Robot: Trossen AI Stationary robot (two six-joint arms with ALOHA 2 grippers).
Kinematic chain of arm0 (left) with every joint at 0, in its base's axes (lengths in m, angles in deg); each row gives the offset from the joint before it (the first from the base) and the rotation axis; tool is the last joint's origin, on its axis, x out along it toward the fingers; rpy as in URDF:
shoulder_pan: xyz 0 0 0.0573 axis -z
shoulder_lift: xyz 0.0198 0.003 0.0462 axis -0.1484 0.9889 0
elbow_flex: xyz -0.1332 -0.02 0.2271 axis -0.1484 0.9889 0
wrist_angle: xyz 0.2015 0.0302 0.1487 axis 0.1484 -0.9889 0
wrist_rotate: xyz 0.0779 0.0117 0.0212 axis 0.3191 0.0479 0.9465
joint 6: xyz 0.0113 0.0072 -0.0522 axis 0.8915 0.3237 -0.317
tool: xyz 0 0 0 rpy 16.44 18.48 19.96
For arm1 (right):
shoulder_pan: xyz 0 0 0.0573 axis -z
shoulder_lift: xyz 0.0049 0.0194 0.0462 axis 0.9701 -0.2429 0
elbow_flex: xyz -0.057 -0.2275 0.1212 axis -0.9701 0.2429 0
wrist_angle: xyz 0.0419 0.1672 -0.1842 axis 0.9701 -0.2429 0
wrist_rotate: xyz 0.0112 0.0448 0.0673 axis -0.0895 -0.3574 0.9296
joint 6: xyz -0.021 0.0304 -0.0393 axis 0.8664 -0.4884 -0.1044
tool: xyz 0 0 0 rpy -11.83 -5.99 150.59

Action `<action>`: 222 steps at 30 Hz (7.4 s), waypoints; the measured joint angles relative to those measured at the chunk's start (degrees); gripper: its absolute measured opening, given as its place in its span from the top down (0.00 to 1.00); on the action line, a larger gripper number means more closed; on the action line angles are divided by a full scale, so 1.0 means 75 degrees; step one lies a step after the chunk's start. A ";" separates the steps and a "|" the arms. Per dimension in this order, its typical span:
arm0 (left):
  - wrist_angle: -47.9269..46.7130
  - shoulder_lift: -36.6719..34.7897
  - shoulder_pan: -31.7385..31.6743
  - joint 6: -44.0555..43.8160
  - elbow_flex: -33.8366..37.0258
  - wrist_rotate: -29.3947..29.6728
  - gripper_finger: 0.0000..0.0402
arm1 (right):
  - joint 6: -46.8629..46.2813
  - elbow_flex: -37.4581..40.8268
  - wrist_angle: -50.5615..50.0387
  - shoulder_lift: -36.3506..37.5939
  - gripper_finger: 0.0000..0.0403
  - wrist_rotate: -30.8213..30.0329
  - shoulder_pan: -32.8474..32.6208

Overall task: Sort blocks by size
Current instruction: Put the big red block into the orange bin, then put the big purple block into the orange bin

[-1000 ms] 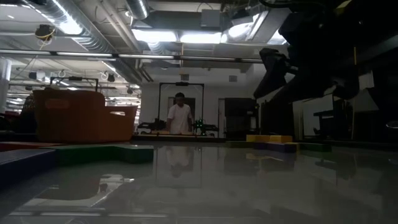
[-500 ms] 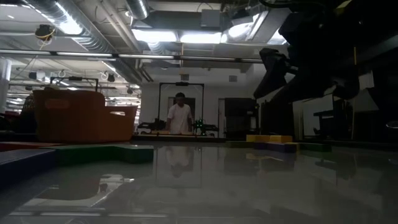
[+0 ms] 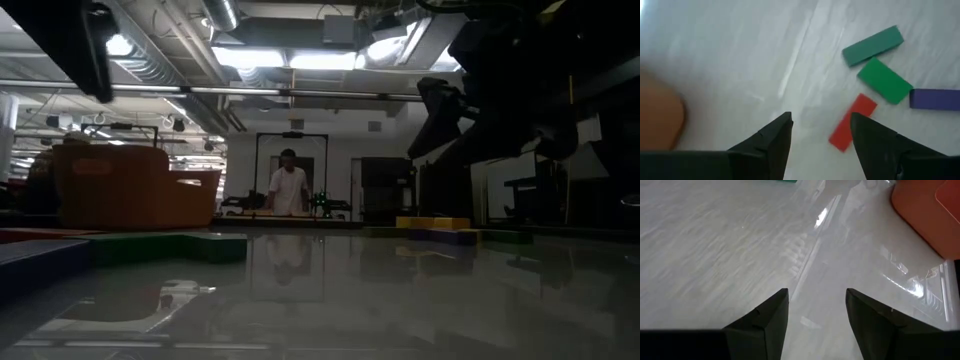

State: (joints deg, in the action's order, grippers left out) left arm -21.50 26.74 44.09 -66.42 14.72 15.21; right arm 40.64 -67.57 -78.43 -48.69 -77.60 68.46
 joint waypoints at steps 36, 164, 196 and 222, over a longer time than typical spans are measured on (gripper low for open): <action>0.1504 0.2112 -0.0947 0.3014 -0.0003 -0.2756 0.61 | -0.0003 0.0000 -0.0073 -0.0003 0.51 0.0000 0.0000; 0.0248 -0.1341 -0.8090 0.4206 0.0003 0.1496 0.54 | -0.8743 -0.0009 -0.0709 -0.1869 0.51 -0.3009 -0.0006; 0.0248 -0.1341 -0.8090 0.4173 0.0003 0.1494 0.54 | -0.8492 -0.0332 -0.0009 -0.2827 0.51 -0.3558 -0.0009; 0.3418 -0.1118 -0.5963 0.3100 0.0003 -0.2290 0.54 | -0.3003 -0.1550 0.2364 -0.2955 0.73 -0.3305 0.0006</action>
State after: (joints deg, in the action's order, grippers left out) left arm 4.14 18.36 -0.64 -43.17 14.74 -1.96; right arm 18.12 -79.19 -60.70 -70.86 -102.39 68.50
